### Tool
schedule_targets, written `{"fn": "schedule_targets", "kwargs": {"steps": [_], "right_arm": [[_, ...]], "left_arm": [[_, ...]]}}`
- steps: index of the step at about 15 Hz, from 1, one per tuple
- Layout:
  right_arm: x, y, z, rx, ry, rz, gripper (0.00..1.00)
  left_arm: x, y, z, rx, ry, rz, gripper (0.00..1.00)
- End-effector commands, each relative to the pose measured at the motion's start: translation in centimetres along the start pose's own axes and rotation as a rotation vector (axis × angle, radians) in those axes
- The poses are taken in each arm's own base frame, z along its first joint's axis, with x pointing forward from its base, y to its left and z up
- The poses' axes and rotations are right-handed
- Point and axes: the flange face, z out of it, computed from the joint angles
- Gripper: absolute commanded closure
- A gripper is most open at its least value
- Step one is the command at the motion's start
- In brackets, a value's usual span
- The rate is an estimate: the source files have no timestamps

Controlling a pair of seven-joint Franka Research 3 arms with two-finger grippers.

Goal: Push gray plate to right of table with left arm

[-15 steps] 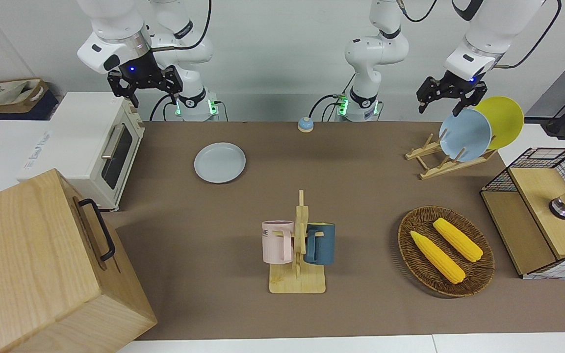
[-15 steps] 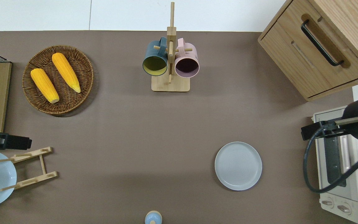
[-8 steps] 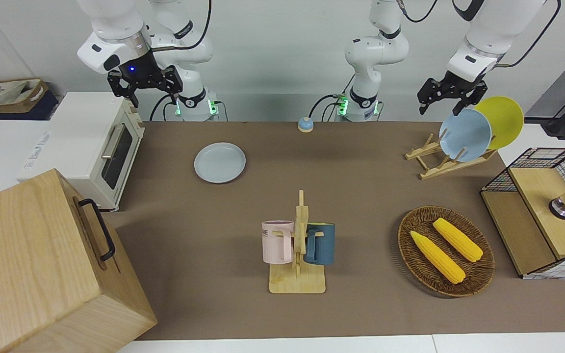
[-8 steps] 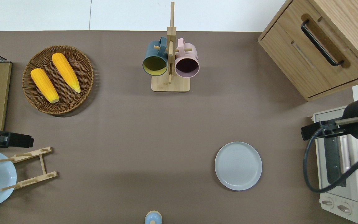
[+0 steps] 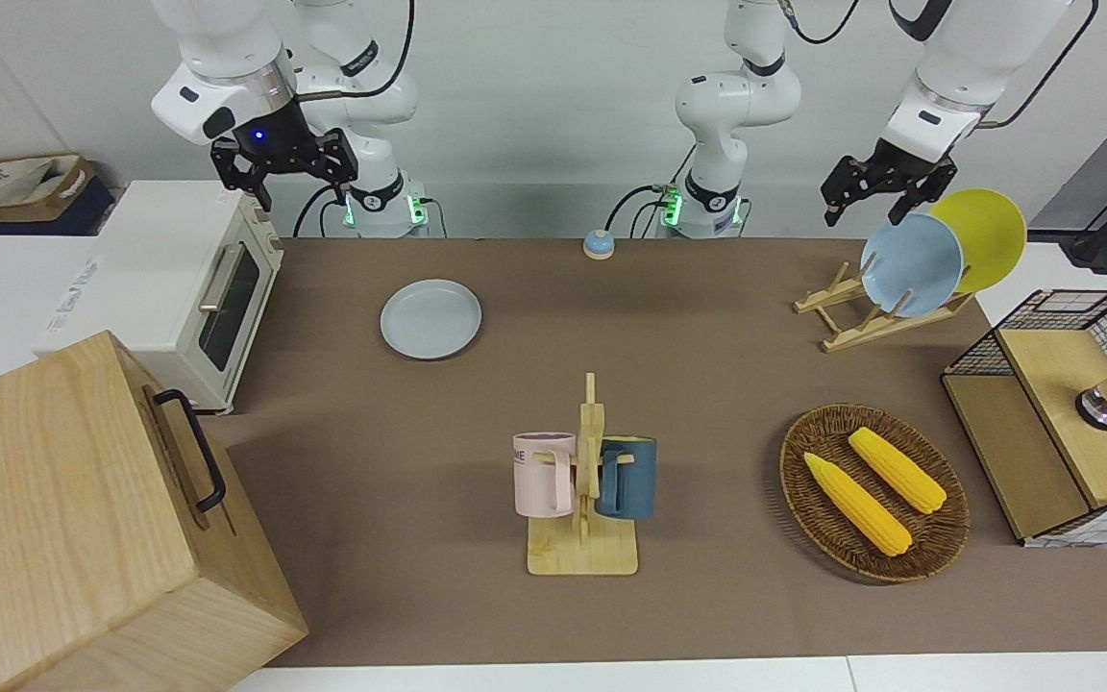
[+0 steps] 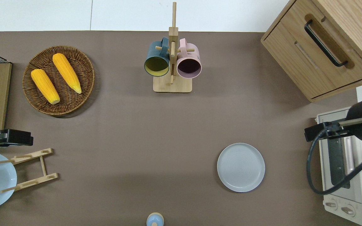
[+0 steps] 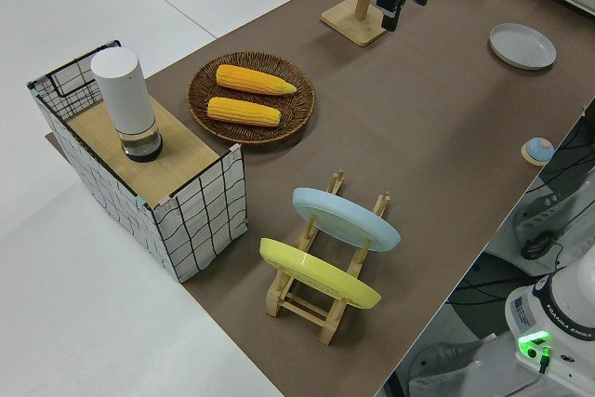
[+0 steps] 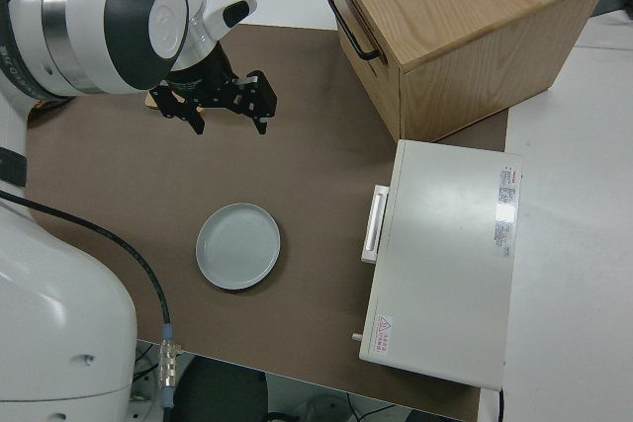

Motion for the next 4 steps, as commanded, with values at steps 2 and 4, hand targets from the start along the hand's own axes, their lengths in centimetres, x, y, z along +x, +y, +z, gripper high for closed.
{"fn": "schedule_targets", "kwargs": {"steps": [2,4], "right_arm": [[-0.32,0.14,-0.39,0.004,-0.004,0.015,0.017],[-0.32,0.06,-0.39,0.004,-0.004,0.015,0.017]], "left_arm": [[0.05,-0.26,-0.28,0.005,0.017,0.053,0.00],[0.03,-0.18,-0.27,0.005,0.015,0.054,0.00]]}}
